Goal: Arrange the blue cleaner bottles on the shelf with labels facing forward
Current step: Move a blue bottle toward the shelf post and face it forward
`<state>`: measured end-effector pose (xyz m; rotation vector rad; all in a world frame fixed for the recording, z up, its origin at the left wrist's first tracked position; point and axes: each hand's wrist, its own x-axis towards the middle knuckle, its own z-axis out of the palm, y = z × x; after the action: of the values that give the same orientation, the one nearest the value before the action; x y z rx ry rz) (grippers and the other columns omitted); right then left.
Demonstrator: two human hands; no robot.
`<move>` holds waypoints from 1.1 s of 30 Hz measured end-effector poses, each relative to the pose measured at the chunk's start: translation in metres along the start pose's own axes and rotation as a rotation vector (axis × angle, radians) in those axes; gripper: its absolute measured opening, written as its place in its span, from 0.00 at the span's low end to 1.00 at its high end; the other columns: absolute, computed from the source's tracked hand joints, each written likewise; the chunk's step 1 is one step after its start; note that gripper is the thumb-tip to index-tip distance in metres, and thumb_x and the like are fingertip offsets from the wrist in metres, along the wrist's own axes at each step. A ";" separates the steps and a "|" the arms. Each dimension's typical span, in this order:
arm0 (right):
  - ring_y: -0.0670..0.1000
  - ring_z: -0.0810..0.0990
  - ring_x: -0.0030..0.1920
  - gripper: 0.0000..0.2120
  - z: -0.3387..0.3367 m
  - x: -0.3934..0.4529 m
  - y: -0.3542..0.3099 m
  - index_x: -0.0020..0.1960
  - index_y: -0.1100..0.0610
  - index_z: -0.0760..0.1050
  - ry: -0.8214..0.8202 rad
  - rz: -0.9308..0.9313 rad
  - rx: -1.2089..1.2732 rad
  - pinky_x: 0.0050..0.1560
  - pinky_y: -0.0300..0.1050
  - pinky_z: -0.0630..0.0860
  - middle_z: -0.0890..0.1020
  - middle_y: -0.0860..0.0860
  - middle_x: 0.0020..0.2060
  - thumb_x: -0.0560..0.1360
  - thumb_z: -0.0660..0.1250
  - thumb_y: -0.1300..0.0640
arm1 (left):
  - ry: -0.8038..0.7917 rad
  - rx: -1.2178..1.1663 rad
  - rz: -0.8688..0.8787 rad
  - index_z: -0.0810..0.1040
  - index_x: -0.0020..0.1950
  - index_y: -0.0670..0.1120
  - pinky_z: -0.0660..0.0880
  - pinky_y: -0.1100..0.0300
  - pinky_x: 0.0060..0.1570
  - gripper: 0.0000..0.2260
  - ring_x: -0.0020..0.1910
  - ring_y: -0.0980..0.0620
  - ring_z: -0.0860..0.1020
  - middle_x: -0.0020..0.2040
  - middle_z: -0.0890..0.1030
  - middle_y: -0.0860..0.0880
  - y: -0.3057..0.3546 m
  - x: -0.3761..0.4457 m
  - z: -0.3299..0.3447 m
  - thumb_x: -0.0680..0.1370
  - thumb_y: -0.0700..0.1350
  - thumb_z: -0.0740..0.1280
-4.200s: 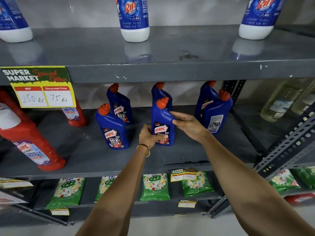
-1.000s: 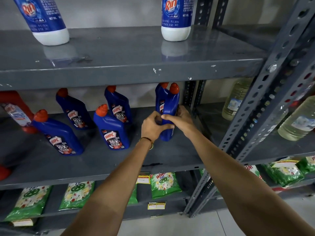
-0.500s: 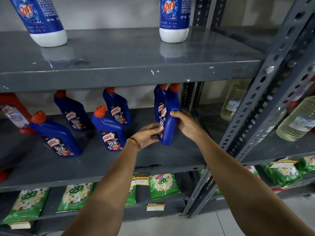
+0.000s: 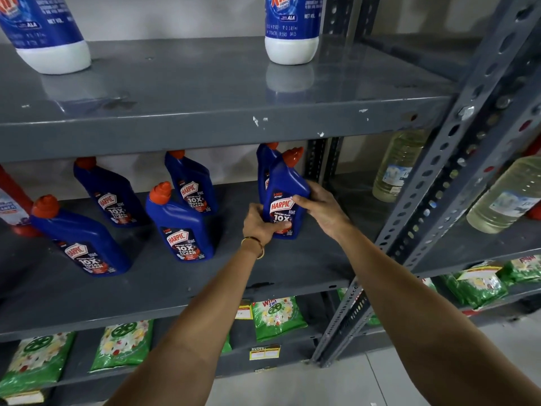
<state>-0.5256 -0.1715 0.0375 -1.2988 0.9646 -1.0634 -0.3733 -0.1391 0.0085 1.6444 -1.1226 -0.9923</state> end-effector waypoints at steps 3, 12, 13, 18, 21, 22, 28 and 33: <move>0.54 0.79 0.58 0.21 0.000 0.001 0.006 0.60 0.51 0.73 -0.022 0.035 -0.027 0.57 0.52 0.77 0.80 0.54 0.56 0.69 0.71 0.62 | 0.041 0.158 0.031 0.70 0.56 0.42 0.77 0.48 0.55 0.30 0.53 0.45 0.78 0.56 0.79 0.44 -0.005 0.003 0.002 0.60 0.46 0.79; 0.46 0.80 0.54 0.22 0.004 0.009 0.010 0.62 0.52 0.70 -0.071 0.089 -0.070 0.51 0.40 0.79 0.81 0.48 0.53 0.70 0.70 0.64 | 0.020 0.238 0.022 0.73 0.59 0.44 0.77 0.49 0.58 0.31 0.56 0.45 0.78 0.56 0.80 0.44 -0.009 0.004 0.004 0.59 0.46 0.79; 0.46 0.80 0.54 0.22 0.004 0.010 0.009 0.61 0.52 0.70 -0.076 0.089 -0.067 0.51 0.40 0.79 0.81 0.48 0.53 0.70 0.70 0.64 | 0.022 0.236 0.021 0.73 0.59 0.44 0.77 0.49 0.57 0.31 0.55 0.45 0.78 0.56 0.80 0.44 -0.008 0.005 0.004 0.59 0.46 0.79; 0.49 0.79 0.56 0.24 0.005 0.010 0.007 0.65 0.56 0.68 -0.084 0.098 -0.029 0.54 0.43 0.78 0.79 0.53 0.57 0.71 0.68 0.66 | -0.007 0.238 0.026 0.75 0.58 0.43 0.77 0.50 0.57 0.29 0.55 0.45 0.79 0.55 0.81 0.43 -0.009 0.007 0.001 0.60 0.45 0.79; 0.54 0.77 0.60 0.25 0.004 0.007 0.006 0.67 0.57 0.67 -0.109 0.093 -0.034 0.60 0.49 0.75 0.77 0.57 0.61 0.72 0.67 0.66 | -0.034 0.225 0.030 0.76 0.57 0.40 0.76 0.53 0.55 0.26 0.54 0.44 0.79 0.55 0.81 0.41 -0.013 0.006 -0.002 0.62 0.44 0.78; 0.53 0.77 0.61 0.25 0.004 0.006 0.006 0.67 0.56 0.67 -0.113 0.091 -0.039 0.60 0.49 0.76 0.77 0.57 0.61 0.72 0.67 0.66 | -0.042 0.221 0.026 0.76 0.57 0.40 0.76 0.54 0.54 0.25 0.54 0.44 0.79 0.55 0.82 0.41 -0.013 0.005 -0.003 0.63 0.44 0.78; 0.50 0.80 0.57 0.21 -0.006 -0.008 0.025 0.62 0.60 0.73 -0.034 0.195 -0.104 0.58 0.45 0.77 0.81 0.56 0.58 0.70 0.69 0.66 | -0.051 0.211 0.002 0.78 0.56 0.38 0.74 0.57 0.52 0.21 0.54 0.43 0.80 0.54 0.82 0.39 -0.022 0.000 -0.005 0.66 0.43 0.76; 0.58 0.74 0.64 0.29 -0.008 -0.010 0.049 0.67 0.65 0.67 0.096 0.317 -0.258 0.65 0.51 0.71 0.75 0.62 0.65 0.68 0.72 0.67 | 0.000 0.172 -0.033 0.79 0.55 0.38 0.74 0.57 0.55 0.19 0.54 0.43 0.80 0.53 0.83 0.39 -0.029 -0.005 -0.004 0.67 0.43 0.76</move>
<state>-0.5331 -0.1649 -0.0117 -1.2548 1.3661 -0.7790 -0.3637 -0.1280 -0.0175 1.8048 -1.2127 -0.9383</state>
